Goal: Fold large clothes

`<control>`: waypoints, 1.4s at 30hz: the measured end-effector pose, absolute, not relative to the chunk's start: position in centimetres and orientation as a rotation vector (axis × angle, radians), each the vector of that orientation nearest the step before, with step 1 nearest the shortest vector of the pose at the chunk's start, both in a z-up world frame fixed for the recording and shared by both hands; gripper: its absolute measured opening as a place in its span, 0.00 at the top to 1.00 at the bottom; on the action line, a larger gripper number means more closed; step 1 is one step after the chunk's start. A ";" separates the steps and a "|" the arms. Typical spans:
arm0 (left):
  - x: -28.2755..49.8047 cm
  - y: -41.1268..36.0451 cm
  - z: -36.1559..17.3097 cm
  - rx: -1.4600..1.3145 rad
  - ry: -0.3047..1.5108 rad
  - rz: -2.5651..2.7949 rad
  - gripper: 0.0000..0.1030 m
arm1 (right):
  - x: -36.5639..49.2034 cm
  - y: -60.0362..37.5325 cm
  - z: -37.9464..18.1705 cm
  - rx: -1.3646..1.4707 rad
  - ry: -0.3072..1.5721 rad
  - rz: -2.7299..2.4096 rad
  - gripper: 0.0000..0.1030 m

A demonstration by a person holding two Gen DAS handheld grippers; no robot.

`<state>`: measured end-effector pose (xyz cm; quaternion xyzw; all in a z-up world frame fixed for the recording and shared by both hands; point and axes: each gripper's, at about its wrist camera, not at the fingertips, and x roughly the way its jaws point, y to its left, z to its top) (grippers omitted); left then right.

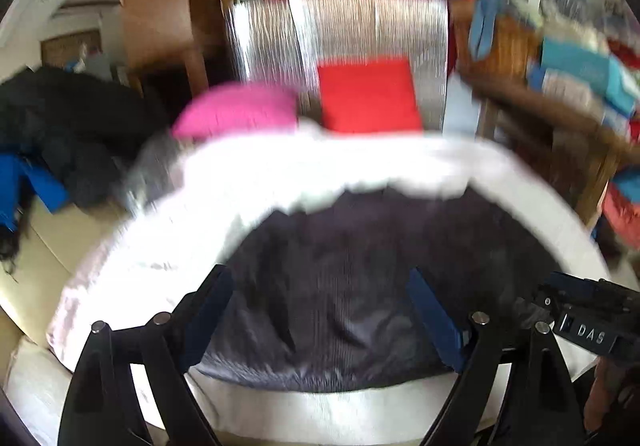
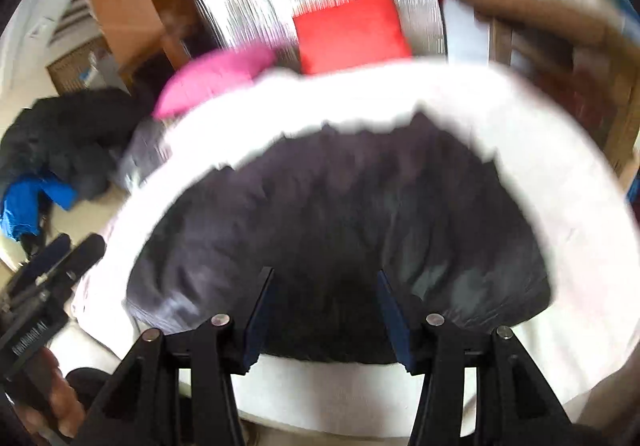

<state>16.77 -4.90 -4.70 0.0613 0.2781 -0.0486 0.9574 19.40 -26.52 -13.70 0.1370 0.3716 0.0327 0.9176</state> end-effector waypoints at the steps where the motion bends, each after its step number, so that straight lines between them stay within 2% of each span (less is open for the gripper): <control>1: 15.8 -4.8 -3.2 0.122 0.524 -0.089 0.04 | 18.1 -26.5 -11.5 0.266 0.701 0.056 0.40; 2: 15.0 -4.6 -1.9 0.122 0.483 -0.072 0.02 | 17.0 -26.7 -9.8 0.260 0.658 0.048 0.34; 5: 13.4 -3.4 1.3 0.125 0.380 -0.037 0.01 | 13.4 -26.8 -5.0 0.230 0.524 0.026 0.30; 6: 12.5 -3.3 2.2 0.124 0.363 -0.034 0.00 | 12.3 -26.7 -3.6 0.215 0.488 0.017 0.26; 9: 10.9 -2.7 4.2 0.104 0.339 -0.031 0.00 | 8.5 -26.3 0.2 0.188 0.396 -0.006 0.25; 15: 6.6 -2.3 7.7 0.106 0.283 -0.009 0.00 | 3.7 -24.7 3.7 0.164 0.355 -0.026 0.25; 24: 3.0 -1.7 9.6 0.113 0.254 -0.004 0.00 | 0.8 -22.7 4.2 0.140 0.356 -0.013 0.25; 42: 2.1 0.2 9.7 0.099 0.271 0.010 0.00 | 0.3 -19.1 2.8 0.112 0.418 -0.005 0.25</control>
